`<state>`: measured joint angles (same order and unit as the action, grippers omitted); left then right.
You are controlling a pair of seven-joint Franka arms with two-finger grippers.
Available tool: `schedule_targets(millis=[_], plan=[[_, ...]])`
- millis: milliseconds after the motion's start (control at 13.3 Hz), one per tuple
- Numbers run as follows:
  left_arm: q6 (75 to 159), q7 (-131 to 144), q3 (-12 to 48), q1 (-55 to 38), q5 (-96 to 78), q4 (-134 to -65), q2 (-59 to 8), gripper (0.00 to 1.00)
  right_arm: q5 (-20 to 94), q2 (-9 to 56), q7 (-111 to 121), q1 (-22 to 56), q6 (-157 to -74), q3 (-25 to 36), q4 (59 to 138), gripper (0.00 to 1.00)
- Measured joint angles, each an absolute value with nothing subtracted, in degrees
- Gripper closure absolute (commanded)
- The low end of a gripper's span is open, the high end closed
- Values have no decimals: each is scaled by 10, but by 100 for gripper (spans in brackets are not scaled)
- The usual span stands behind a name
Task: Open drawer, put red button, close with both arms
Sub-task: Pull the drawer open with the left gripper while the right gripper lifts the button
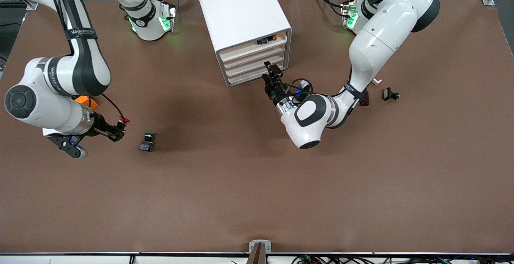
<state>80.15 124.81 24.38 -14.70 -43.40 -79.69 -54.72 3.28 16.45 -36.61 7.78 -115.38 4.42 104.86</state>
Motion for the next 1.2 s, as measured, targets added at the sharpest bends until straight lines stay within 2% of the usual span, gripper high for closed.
schedule_targets(millis=[375,976,1201], plan=[[759,1282,243,-146,-434,-805,-553,31,33,164,-424,108,-1158,44,1048,100],[756,1283,243,-147,-440,-819,-569,31,33,165,-515,150,-1161,44,1036,100],[755,1283,243,-154,-448,-829,-573,35,33,165,-543,163,-1161,44,1034,100]])
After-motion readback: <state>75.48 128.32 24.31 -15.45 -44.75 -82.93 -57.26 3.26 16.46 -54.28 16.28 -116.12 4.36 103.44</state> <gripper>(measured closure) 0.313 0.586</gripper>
